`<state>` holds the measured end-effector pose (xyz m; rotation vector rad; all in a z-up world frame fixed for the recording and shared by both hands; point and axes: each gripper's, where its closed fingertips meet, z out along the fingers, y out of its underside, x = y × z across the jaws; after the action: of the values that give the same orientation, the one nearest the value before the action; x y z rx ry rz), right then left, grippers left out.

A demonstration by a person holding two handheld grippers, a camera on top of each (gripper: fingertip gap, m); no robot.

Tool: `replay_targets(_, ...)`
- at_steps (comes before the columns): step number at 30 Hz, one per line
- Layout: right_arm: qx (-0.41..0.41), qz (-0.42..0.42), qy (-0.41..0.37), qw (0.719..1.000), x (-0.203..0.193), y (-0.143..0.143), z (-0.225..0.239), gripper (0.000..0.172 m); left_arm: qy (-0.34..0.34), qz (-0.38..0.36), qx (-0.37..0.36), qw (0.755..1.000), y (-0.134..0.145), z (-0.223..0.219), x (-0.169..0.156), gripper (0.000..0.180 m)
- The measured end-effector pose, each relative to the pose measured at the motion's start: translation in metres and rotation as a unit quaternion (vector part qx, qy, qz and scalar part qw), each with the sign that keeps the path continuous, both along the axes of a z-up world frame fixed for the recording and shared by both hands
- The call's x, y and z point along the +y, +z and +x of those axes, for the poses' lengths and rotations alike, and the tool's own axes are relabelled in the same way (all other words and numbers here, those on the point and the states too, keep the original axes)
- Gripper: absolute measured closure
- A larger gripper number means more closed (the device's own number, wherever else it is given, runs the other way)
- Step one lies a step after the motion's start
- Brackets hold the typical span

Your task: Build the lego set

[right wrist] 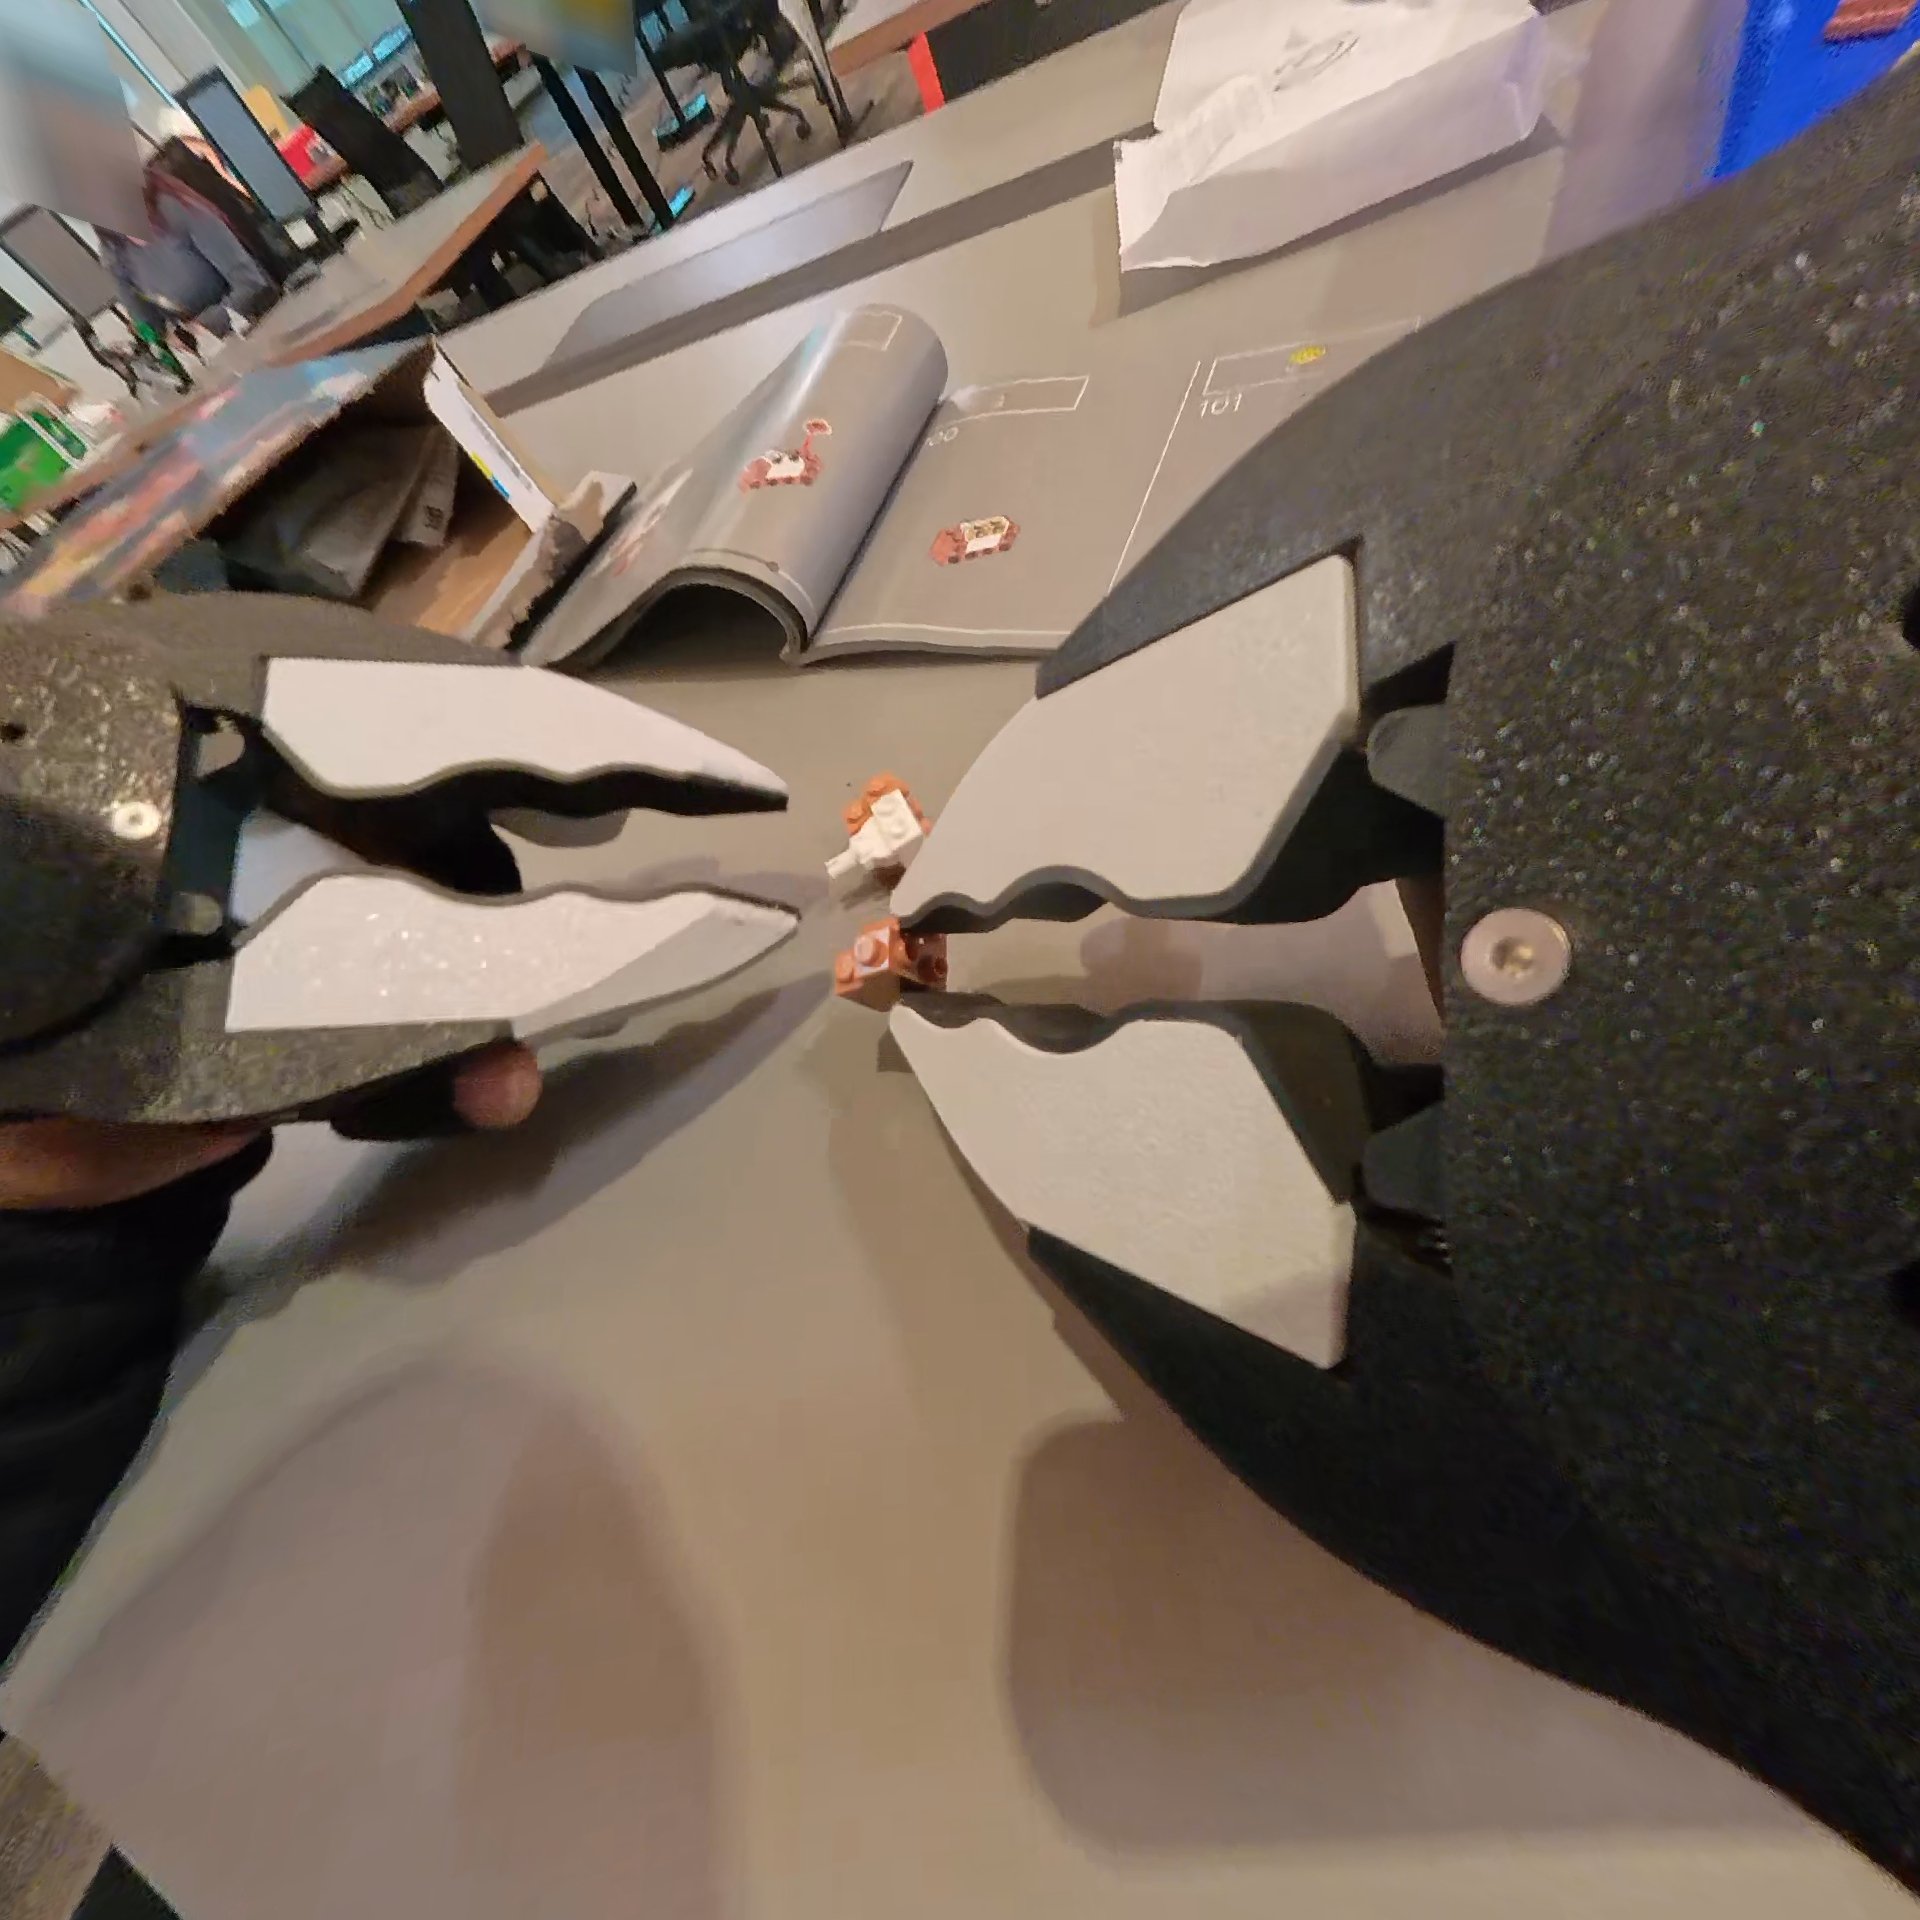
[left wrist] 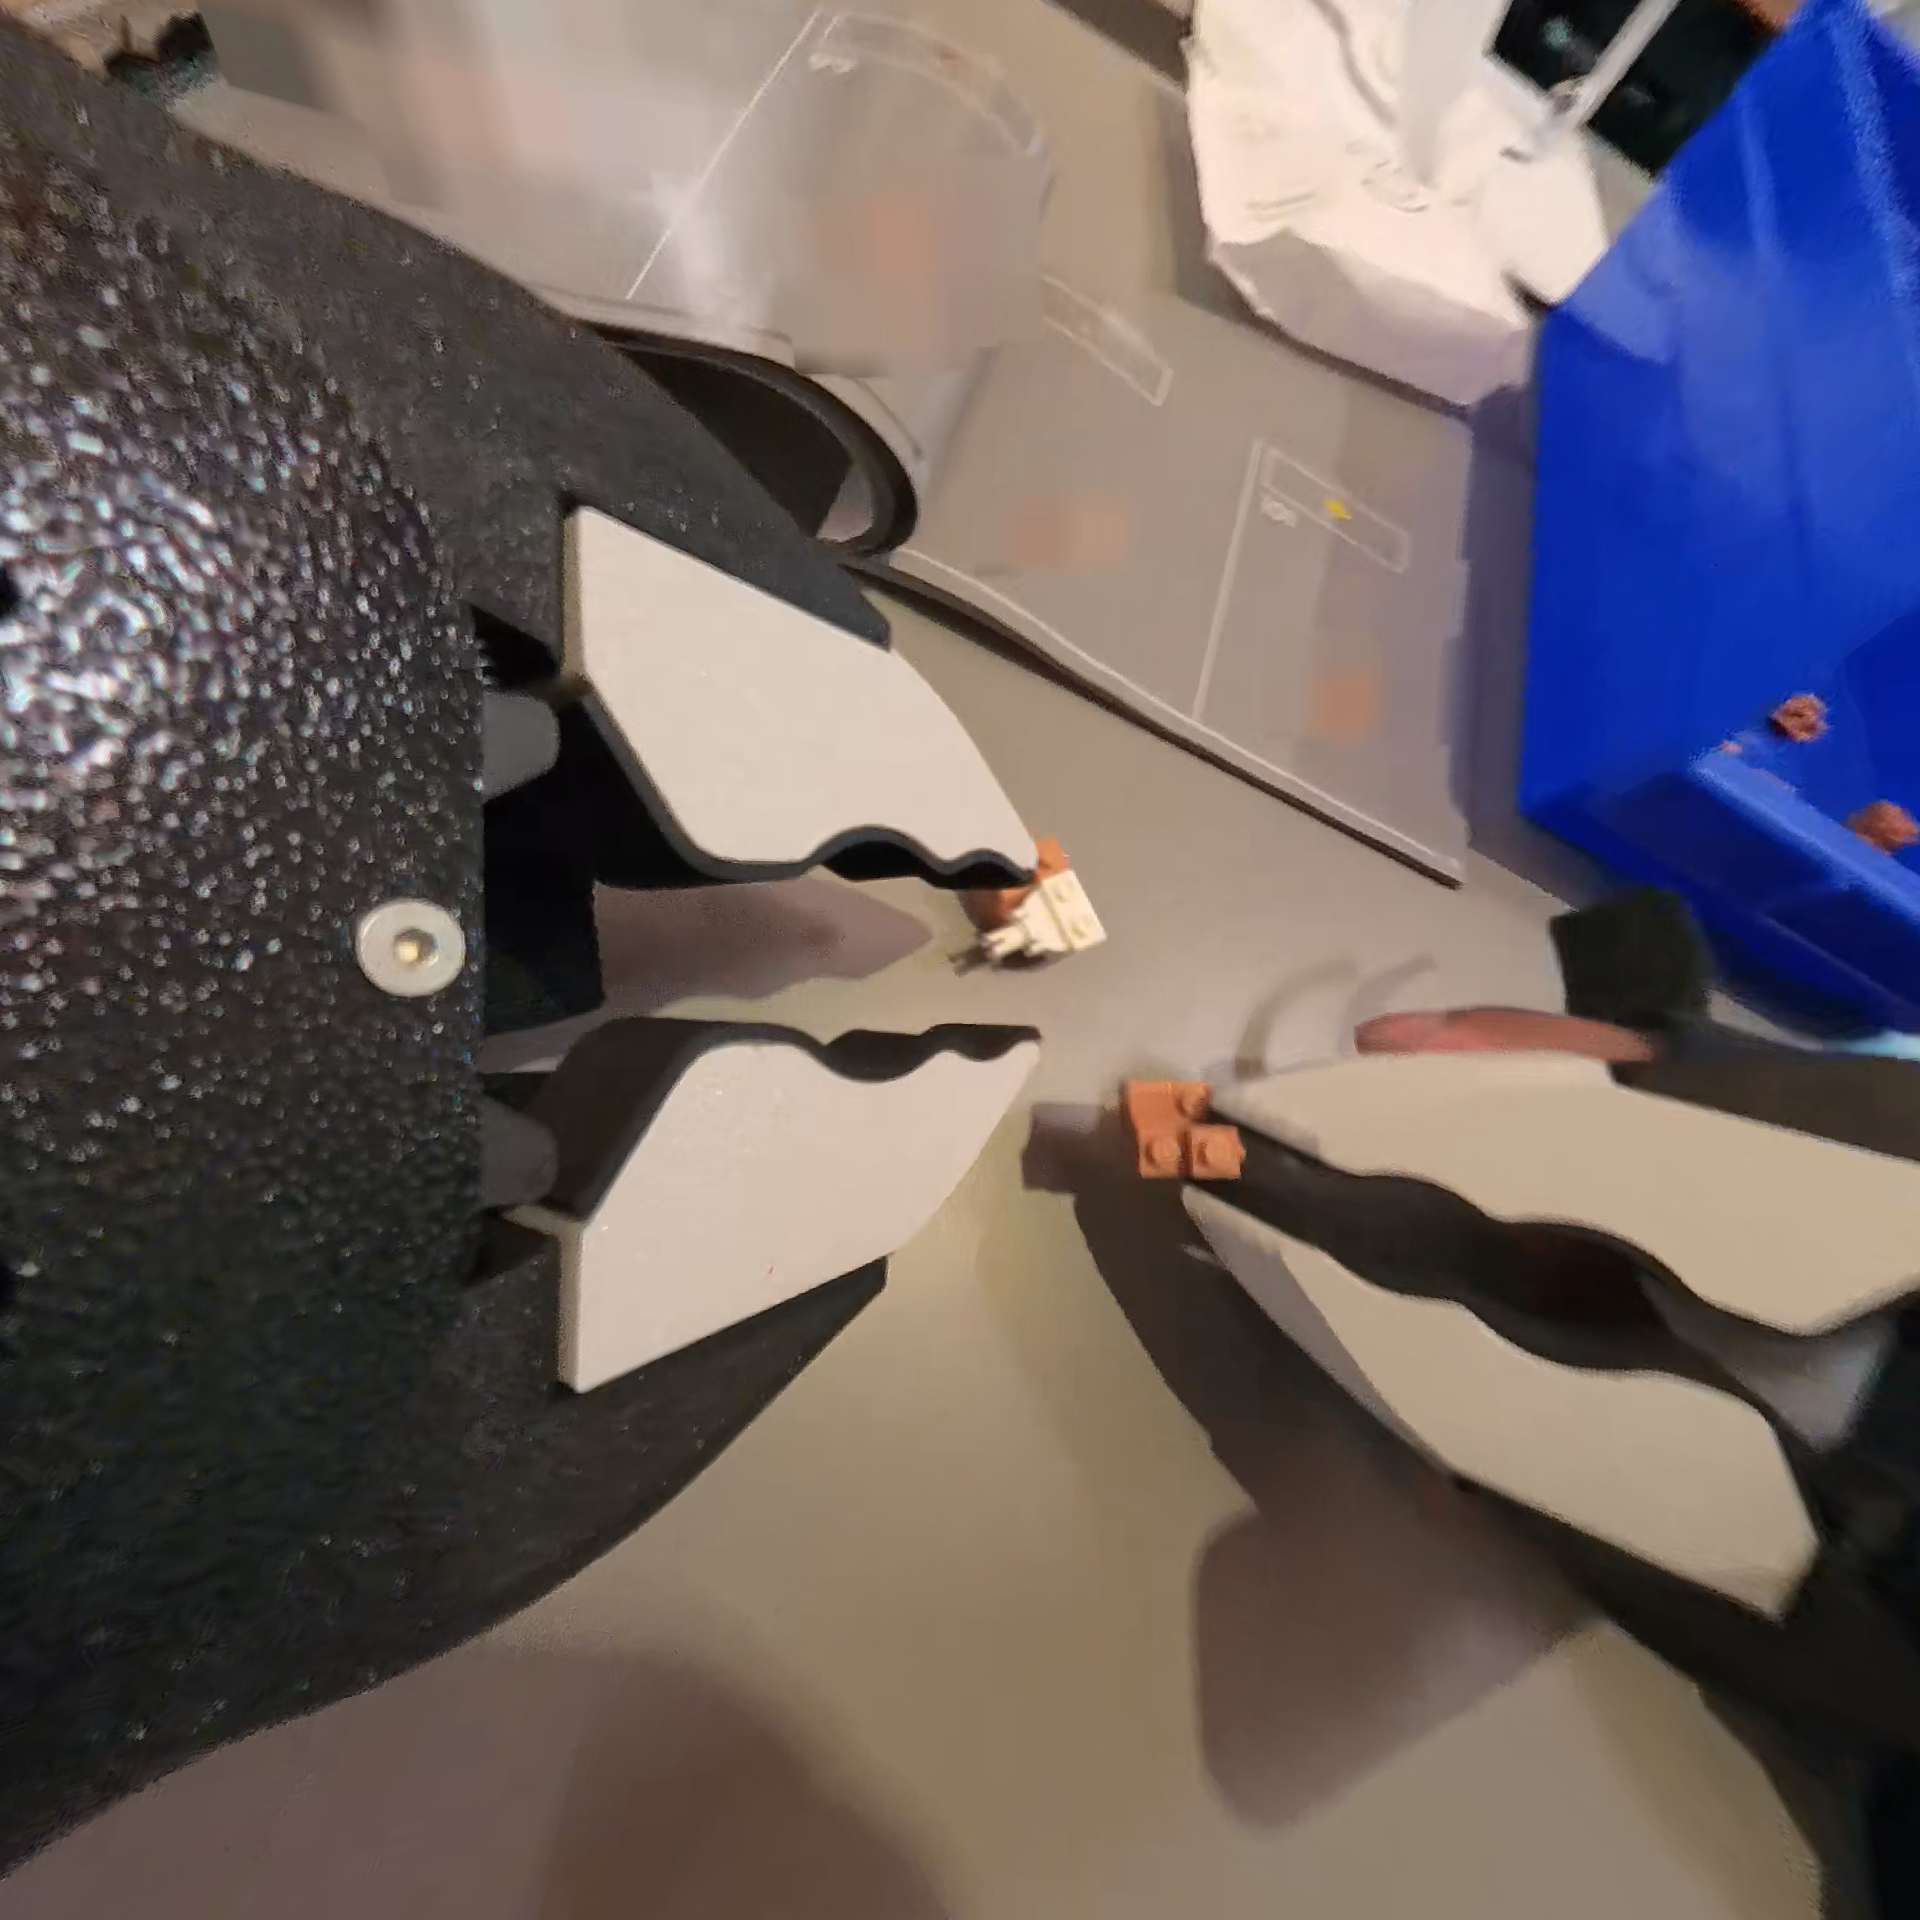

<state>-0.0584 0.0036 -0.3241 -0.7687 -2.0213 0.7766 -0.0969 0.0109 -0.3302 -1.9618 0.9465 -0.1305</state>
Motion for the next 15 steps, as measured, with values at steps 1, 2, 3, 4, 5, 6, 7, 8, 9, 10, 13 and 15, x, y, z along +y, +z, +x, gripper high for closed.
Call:
replay_targets(1,-0.014,0.002,0.000,1.000,0.001,-0.003,-0.001,0.162,0.011,-0.018,0.003,1.000,-0.006,-0.003,0.002,0.155)
replay_targets(2,-0.027,0.010,-0.005,1.000,0.004,-0.007,-0.002,0.162,0.020,-0.037,0.006,0.999,-0.012,-0.005,0.004,0.154)
replay_targets(3,-0.040,0.019,-0.007,0.999,0.007,-0.011,-0.003,0.162,0.030,-0.052,0.009,0.998,-0.015,-0.006,0.006,0.154)
replay_targets(4,-0.051,0.022,-0.007,0.998,0.009,-0.014,-0.004,0.162,0.037,-0.055,0.003,0.998,-0.015,-0.006,0.009,0.152)
replay_targets(5,-0.056,0.016,-0.006,0.998,0.009,-0.014,-0.005,0.162,0.038,-0.059,-0.002,0.998,-0.015,-0.005,0.012,0.151)
replay_targets(6,-0.066,0.008,-0.007,0.998,0.010,-0.015,-0.006,0.162,0.038,-0.069,-0.003,0.997,-0.017,-0.004,0.013,0.151)
replay_targets(7,-0.076,-0.002,-0.007,0.997,0.011,-0.016,-0.007,0.162,0.037,-0.080,-0.005,0.996,-0.018,-0.003,0.014,0.151)
replay_targets(8,-0.084,-0.011,-0.007,0.996,0.011,-0.017,-0.007,0.162,0.038,-0.085,-0.007,0.996,-0.019,-0.002,0.015,0.149)
replay_targets(9,-0.091,-0.019,-0.006,0.996,0.011,-0.017,-0.007,0.162,0.038,-0.089,-0.010,0.995,-0.019,-0.002,0.016,0.149)
replay_targets(10,-0.097,-0.025,-0.005,0.995,0.012,-0.018,-0.006,0.162,0.037,-0.095,-0.012,0.995,-0.020,-0.002,0.017,0.149)
replay_targets(13,-0.109,-0.038,-0.006,0.993,0.013,-0.019,-0.006,0.161,0.028,-0.107,-0.012,0.994,-0.021,-0.001,0.018,0.157)
replay_targets(15,-0.114,-0.045,-0.013,0.992,0.015,-0.019,-0.006,0.160,0.019,-0.115,-0.018,0.993,-0.022,0.001,0.018,0.158)
